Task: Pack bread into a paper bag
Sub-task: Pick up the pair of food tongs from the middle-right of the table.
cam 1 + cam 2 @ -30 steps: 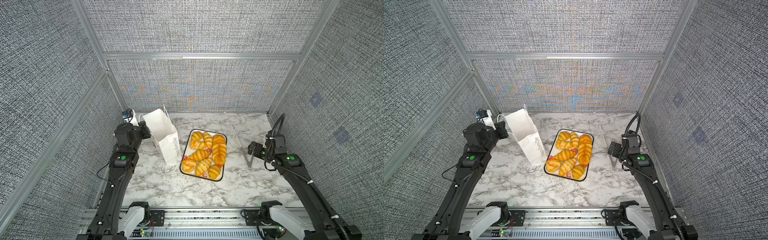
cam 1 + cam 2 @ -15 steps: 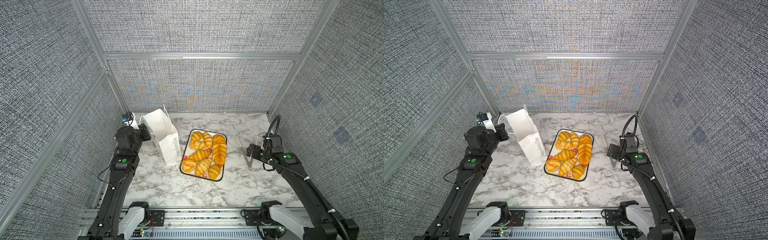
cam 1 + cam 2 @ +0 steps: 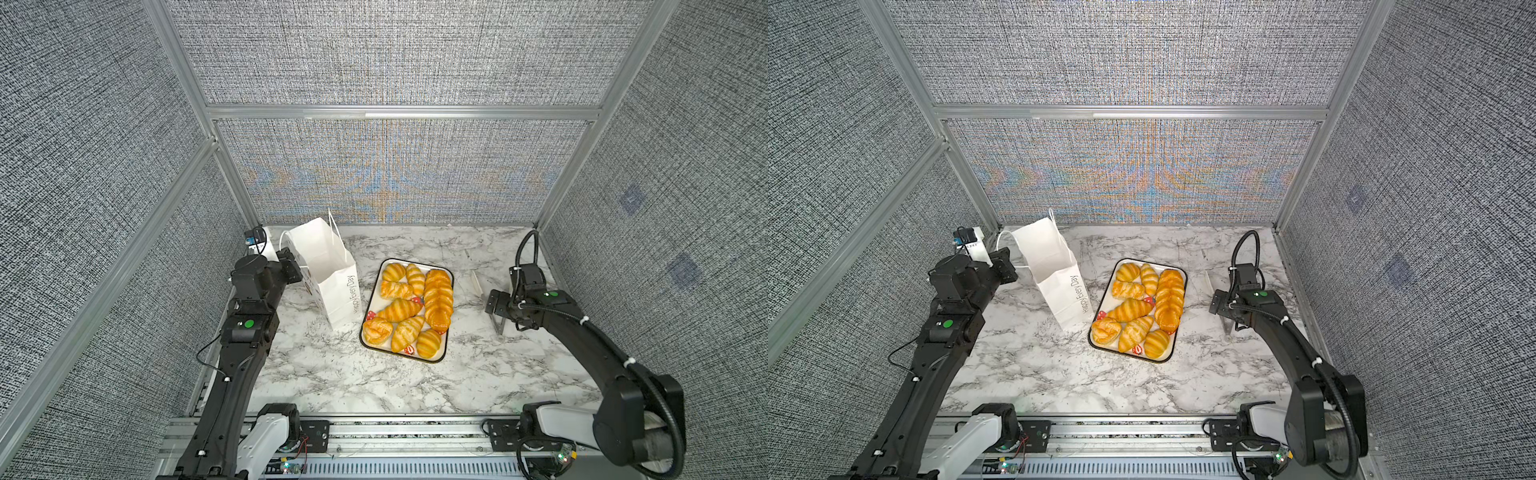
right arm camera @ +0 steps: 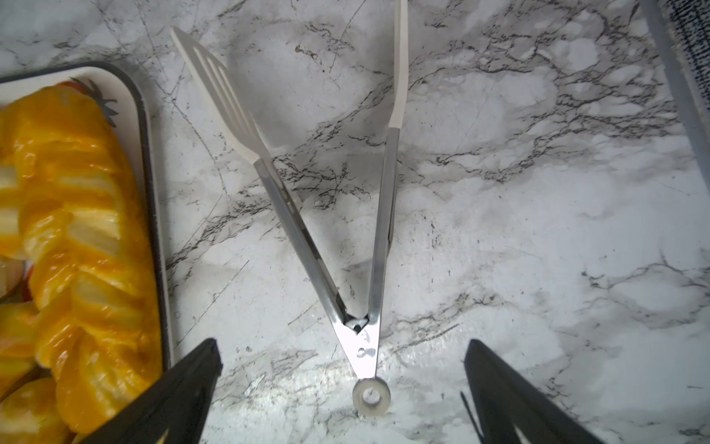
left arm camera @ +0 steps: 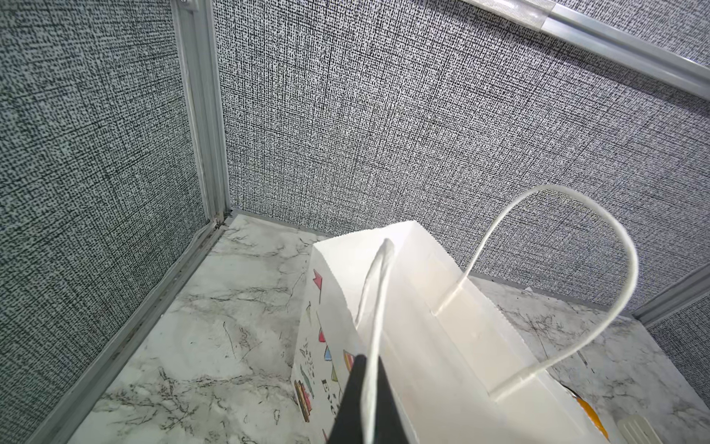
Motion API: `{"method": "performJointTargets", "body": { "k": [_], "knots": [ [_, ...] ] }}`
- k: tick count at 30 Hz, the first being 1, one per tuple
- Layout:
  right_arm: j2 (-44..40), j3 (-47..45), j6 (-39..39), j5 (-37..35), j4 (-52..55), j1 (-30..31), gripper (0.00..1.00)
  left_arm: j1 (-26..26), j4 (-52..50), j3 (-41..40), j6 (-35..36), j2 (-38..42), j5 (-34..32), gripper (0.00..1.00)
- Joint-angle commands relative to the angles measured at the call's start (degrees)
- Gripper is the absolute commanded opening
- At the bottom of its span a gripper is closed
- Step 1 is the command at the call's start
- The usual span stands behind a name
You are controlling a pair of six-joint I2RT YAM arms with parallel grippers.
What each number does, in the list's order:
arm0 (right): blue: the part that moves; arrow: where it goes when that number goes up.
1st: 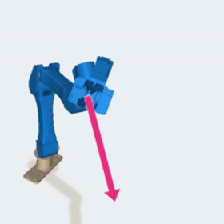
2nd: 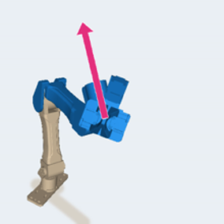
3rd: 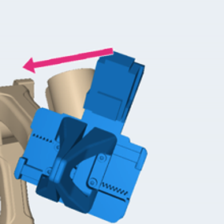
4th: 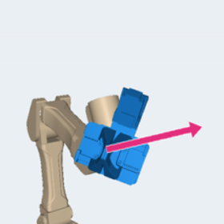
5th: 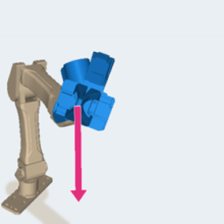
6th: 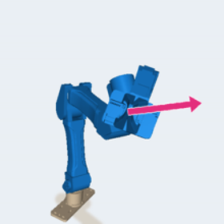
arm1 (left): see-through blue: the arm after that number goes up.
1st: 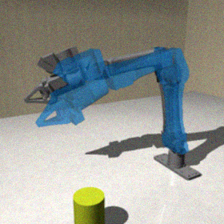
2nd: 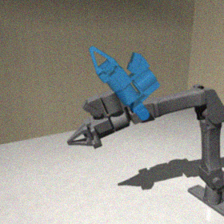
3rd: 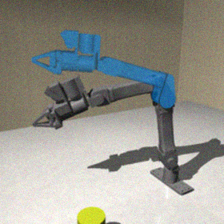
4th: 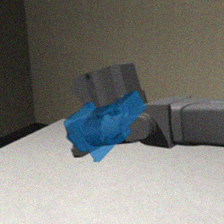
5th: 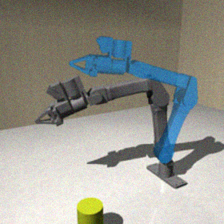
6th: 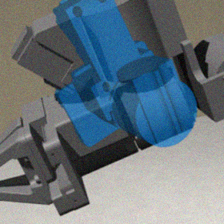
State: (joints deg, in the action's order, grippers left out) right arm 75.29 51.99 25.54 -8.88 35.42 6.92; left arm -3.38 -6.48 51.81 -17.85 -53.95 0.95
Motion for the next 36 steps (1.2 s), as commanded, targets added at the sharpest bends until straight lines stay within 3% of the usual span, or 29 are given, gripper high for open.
{"method": "performJointTargets", "body": {
  "k": [1,11,17,36],
  "knots": [
    [3.93,0.57,-0.13,-1.93,-0.99,-0.16,0.99,-0.04,1.61,-0.05,0.12,-0.18,0.46,0.0],
    [12.32,1.49,0.05,0.9,-6.67,-1.01,0.99,1.14,2.56,-1.46,0.08,-0.45,0.62,0.0],
    [16.1,5.83,-1.44,1.95,-3.93,-1.28,0.99,3.53,5.48,-3.21,-0.74,-1.91,3.7,0.0],
    [16.66,3.82,-2.44,1.83,-4.61,-1.49,0.99,4.71,4.87,-2.59,-1.32,1.65,6.2,0.0]
  ]
}}
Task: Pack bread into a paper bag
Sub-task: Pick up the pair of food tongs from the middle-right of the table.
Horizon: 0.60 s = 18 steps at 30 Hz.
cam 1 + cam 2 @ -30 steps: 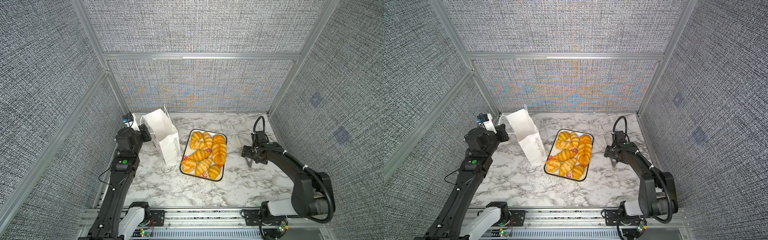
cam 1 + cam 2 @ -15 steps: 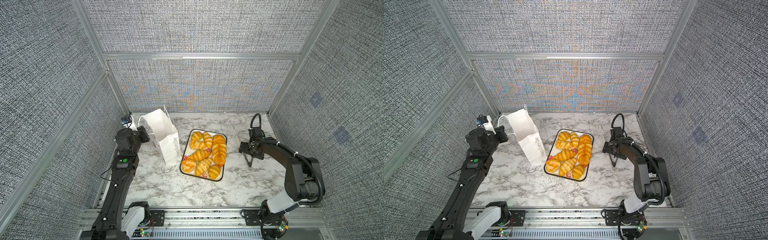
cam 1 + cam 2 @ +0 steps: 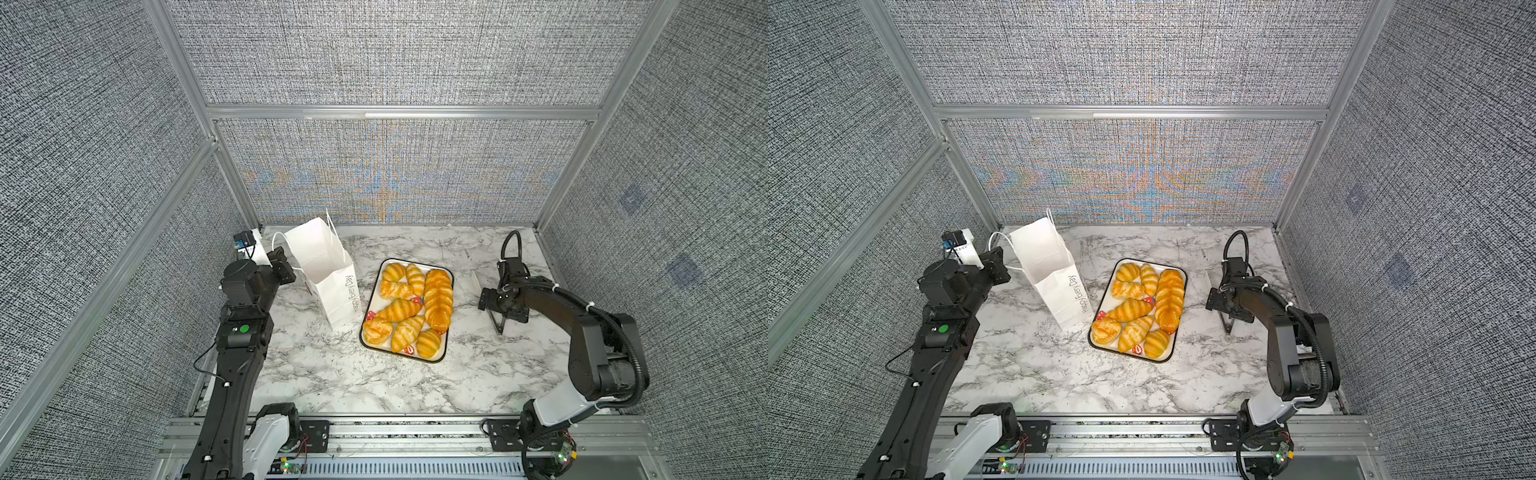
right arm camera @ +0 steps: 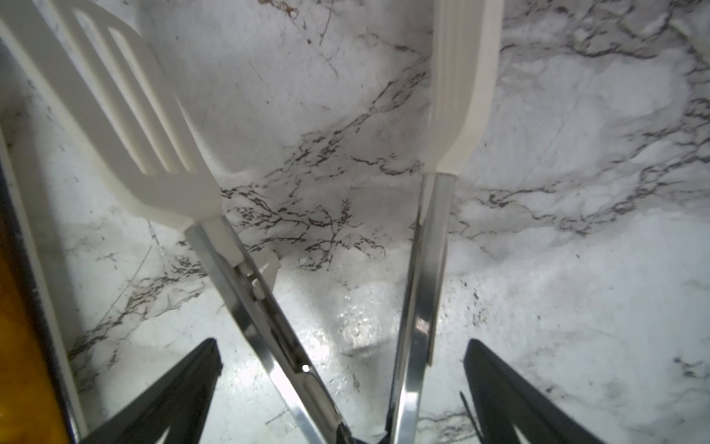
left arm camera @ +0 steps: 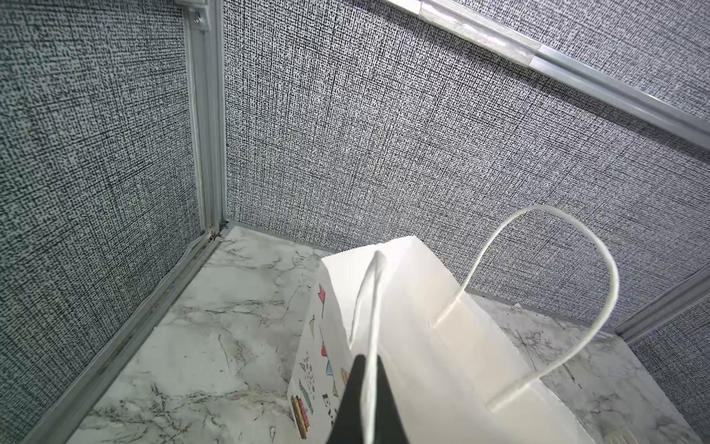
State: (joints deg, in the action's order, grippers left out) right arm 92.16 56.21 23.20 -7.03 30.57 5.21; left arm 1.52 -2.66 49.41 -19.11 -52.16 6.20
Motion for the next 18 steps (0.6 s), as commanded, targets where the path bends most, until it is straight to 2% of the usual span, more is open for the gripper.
{"method": "performJointTargets", "body": {
  "k": [1,9,18],
  "knots": [
    [-0.29,-0.63,-0.17,-0.25,0.2,0.27,0.99,-0.19,1.08,-0.13,-0.05,-0.3,1.13,0.0],
    [0.2,-1.8,-0.39,-2.88,-0.65,0.68,0.98,-0.63,0.81,0.12,-0.68,-1.54,2.2,0.0],
    [3.64,0.21,-1.17,-3.98,-1.5,0.68,0.9,-0.82,0.72,0.23,-0.92,-2.15,2.68,0.0]
  ]
}}
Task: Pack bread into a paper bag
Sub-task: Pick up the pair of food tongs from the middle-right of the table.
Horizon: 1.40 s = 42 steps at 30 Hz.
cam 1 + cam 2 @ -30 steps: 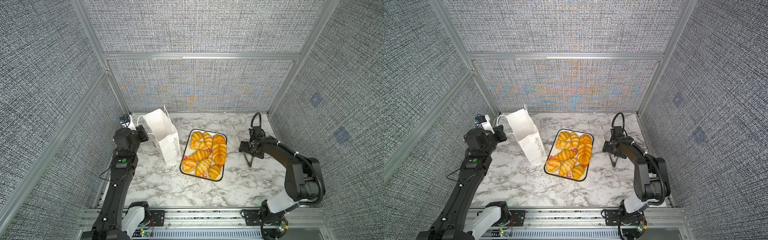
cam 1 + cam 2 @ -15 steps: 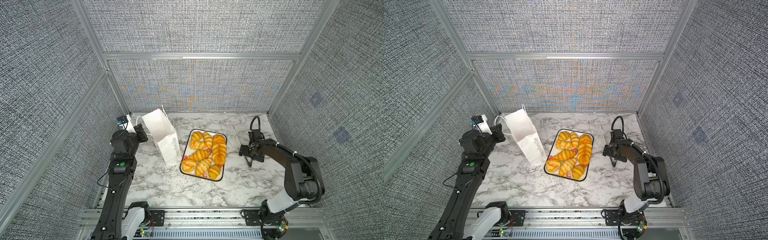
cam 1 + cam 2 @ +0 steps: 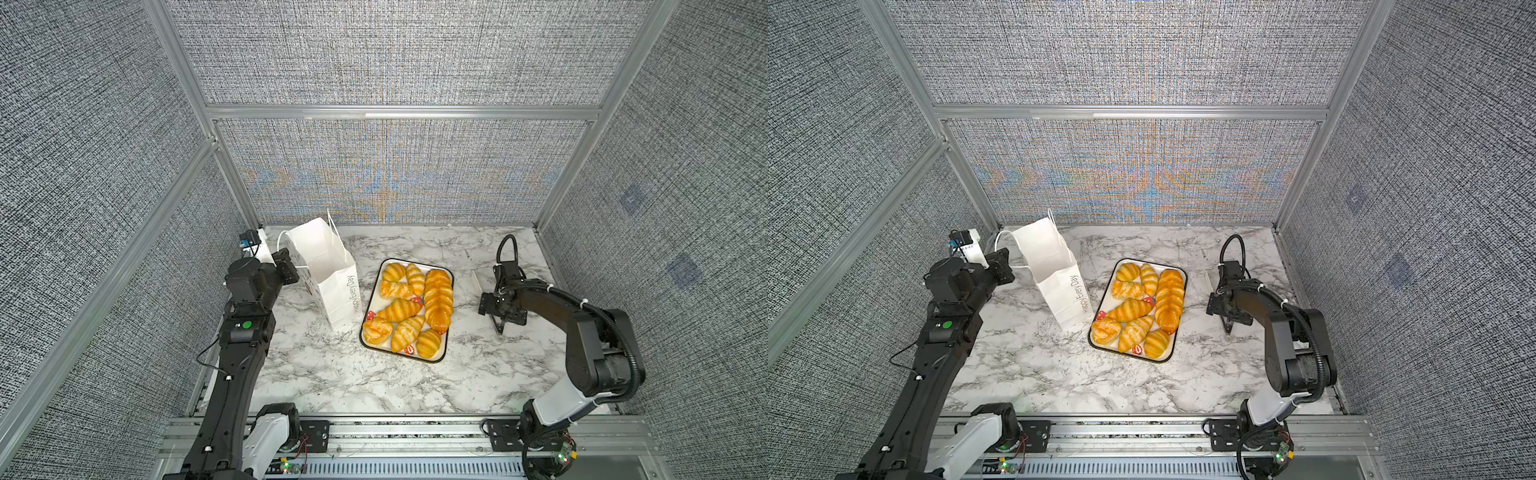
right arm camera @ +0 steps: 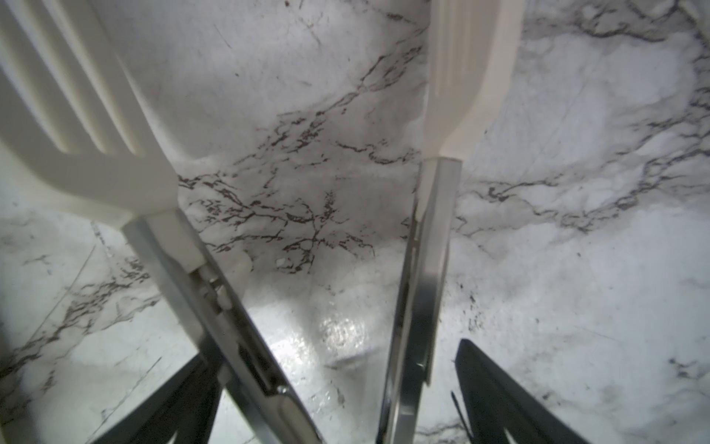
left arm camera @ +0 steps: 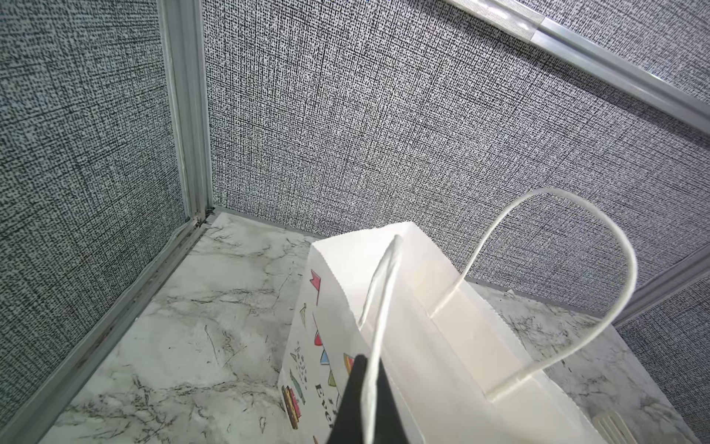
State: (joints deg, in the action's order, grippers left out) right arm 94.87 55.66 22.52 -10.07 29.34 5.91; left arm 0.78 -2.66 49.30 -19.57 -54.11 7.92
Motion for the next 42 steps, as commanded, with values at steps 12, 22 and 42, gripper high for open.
{"method": "performJointTargets", "body": {
  "k": [12,22,42],
  "knots": [
    [3.83,2.34,-1.03,-0.66,-0.85,-0.03,0.82,-0.16,0.8,0.31,-0.4,-0.63,1.13,0.0],
    [4.7,1.91,-0.76,0.05,-1.05,0.23,0.81,-0.13,0.92,0.18,-0.43,-0.56,1.05,0.0],
    [-1.49,-0.12,-0.31,-0.83,-0.3,0.28,0.64,-0.25,1.08,0.34,-0.75,-1.43,2.51,0.0]
  ]
}}
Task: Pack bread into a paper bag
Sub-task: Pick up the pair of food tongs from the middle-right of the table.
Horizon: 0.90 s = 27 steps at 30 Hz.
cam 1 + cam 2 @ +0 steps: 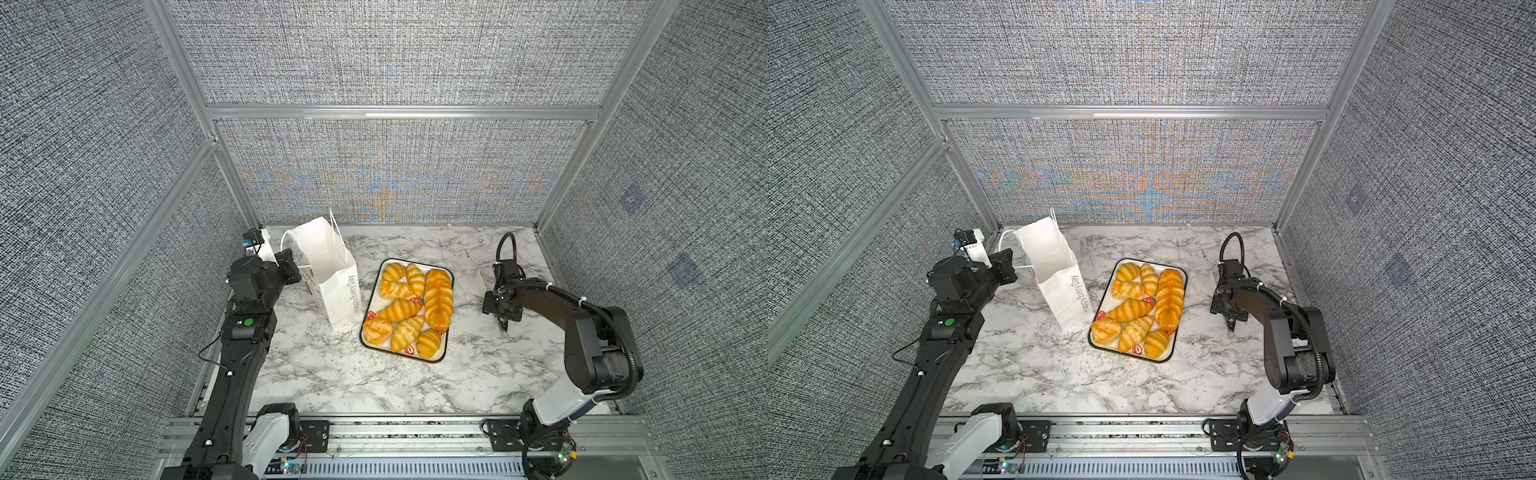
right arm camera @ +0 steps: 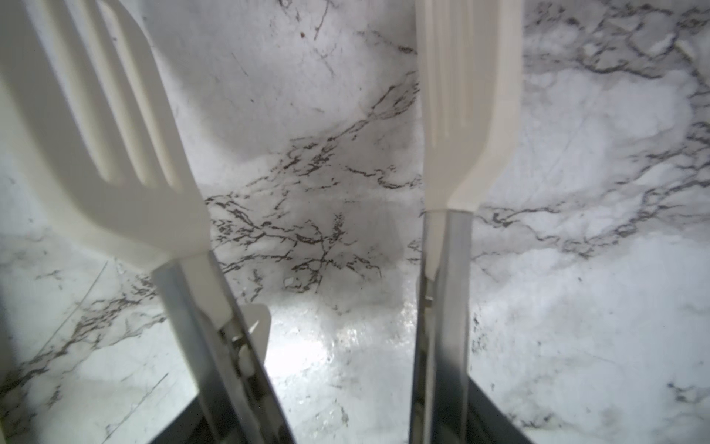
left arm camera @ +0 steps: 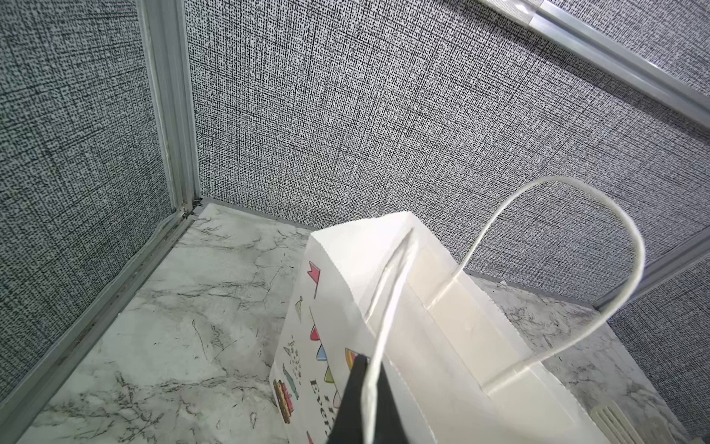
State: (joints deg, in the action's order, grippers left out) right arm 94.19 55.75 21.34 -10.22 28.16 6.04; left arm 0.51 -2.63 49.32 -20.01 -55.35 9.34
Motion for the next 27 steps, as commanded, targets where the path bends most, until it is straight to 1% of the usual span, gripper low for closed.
{"method": "performJointTargets", "body": {
  "k": [1,17,27],
  "knots": [
    [-1.0,-0.23,0.98,-0.6,0.96,0.17,0.63,0.06,1.06,0.32,-0.29,-0.24,1.2,0.0],
    [-6.85,-1.52,1.77,-2.84,2.92,1.42,0.51,0.01,1.23,0.4,-0.29,-0.73,2.13,0.0],
    [-10.74,-1.52,2.56,-3.81,4.86,1.89,0.48,0.04,1.31,0.31,-0.23,-0.89,2.29,0.0]
  ]
}}
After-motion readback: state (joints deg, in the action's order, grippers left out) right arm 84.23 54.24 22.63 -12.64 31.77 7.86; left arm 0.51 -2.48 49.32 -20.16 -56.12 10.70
